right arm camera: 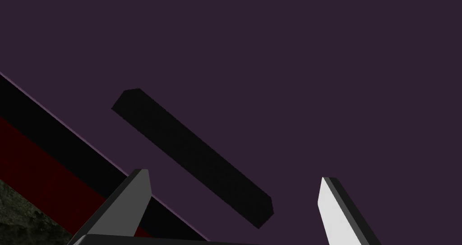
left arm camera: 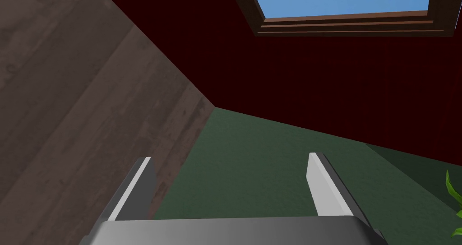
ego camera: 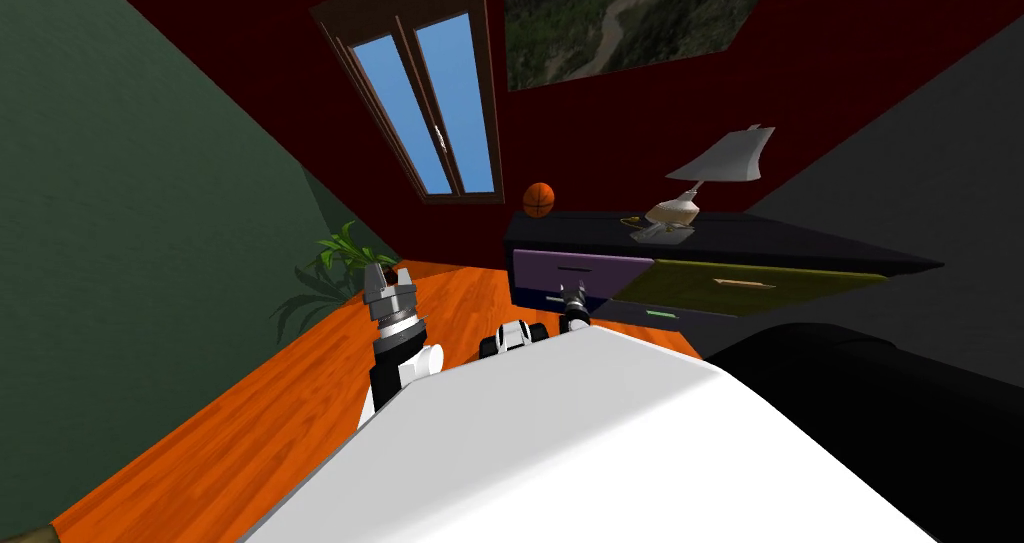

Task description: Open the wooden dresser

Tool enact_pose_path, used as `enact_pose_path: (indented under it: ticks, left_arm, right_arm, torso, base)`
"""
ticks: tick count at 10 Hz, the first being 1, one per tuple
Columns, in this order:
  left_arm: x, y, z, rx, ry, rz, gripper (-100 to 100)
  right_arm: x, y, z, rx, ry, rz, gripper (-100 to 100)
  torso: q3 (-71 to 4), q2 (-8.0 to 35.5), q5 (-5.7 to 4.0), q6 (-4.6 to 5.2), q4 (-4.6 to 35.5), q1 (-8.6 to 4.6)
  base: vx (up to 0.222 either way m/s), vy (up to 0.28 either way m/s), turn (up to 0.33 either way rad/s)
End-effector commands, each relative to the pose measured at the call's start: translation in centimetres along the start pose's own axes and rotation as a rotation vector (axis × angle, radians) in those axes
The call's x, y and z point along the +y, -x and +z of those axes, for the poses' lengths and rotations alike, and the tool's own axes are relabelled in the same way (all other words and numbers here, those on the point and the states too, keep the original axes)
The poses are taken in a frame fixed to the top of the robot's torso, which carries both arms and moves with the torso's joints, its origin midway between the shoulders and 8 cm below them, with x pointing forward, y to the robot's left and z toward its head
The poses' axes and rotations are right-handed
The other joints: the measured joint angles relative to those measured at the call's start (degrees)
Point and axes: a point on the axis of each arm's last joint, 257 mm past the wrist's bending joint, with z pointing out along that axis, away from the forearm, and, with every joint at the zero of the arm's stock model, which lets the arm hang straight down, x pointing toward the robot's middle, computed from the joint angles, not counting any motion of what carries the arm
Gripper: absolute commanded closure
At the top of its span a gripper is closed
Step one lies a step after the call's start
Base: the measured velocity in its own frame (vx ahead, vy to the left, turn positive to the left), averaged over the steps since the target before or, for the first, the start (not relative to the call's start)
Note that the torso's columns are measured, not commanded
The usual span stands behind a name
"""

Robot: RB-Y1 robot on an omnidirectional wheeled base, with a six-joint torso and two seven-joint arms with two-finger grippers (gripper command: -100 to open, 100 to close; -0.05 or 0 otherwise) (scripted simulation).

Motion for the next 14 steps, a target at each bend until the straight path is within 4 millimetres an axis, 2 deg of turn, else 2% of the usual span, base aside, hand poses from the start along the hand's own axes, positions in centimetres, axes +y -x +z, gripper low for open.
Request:
enact_pose_path:
  ticks: [1, 2, 3, 4, 5, 6, 7, 14]
  left_arm:
    - [0.0, 0.0, 0.0, 0.0, 0.0, 0.0, 0]
    - [0.0, 0.0, 0.0, 0.0, 0.0, 0.0, 0]
    - [0.0, 0.0, 0.0, 0.0, 0.0, 0.0, 0]
    - [0.0, 0.0, 0.0, 0.0, 0.0, 0.0, 0]
    - [0.0, 0.0, 0.0, 0.0, 0.0, 0.0, 0]
    - [0.0, 0.0, 0.0, 0.0, 0.0, 0.0, 0]
    - [0.0, 0.0, 0.0, 0.0, 0.0, 0.0, 0]
    - [0.0, 0.0, 0.0, 0.0, 0.0, 0.0, 0]
  right_arm:
    - [-0.6, -1.2, -0.4, 0.006, -0.046, -0.11, -100]
    - [-0.7, -0.7, -0.4, -0.011, -0.052, -0.135, -100]
    - [-1.0, -1.6, -0.6, 0.0, -0.074, -0.188, -100]
    - [-1.1, -1.1, -0.6, -0.017, -0.08, -0.21, -100]
    - [-1.3, -1.8, -0.9, -0.009, -0.101, -0.26, -100]
    - [-1.4, -1.4, -0.9, -0.025, -0.105, -0.28, -100]
    - [-1.6, -1.9, -1.2, -0.022, -0.125, -0.329, -100]
    - [-2.1, -1.6, -2.4, -0.083, -0.2, -0.546, -100]
  torso:
    - [0.0, 0.0, 0.01, 0.02, 0.0, 0.02]
    - [0.0, -0.1, 0.01, 0.01, 0.0, 0.04]
    - [0.0, 0.0, 0.02, 0.03, 0.0, 0.03]
    - [-0.1, -0.1, 0.01, 0.01, 0.0, 0.03]
    - [0.0, 0.0, 0.01, 0.03, 0.0, 0.0]
    - [0.0, 0.0, 0.0, 0.01, 0.0, 0.0]
    - [0.0, 0.0, 0.01, 0.03, 0.0, 0.01]
    - [0.0, 0.0, 0.02, 0.03, 0.0, 0.04]
  base:
    - [0.041, 0.004, 0.105]
    - [0.041, 0.003, 0.046]
    - [0.062, 0.003, 0.098]
    - [0.053, -0.004, 0.049]
    - [0.05, -0.005, 0.093]
    - [0.037, -0.006, 0.042]
    - [0.04, -0.002, 0.068]
    - [0.036, -0.002, 0.06]
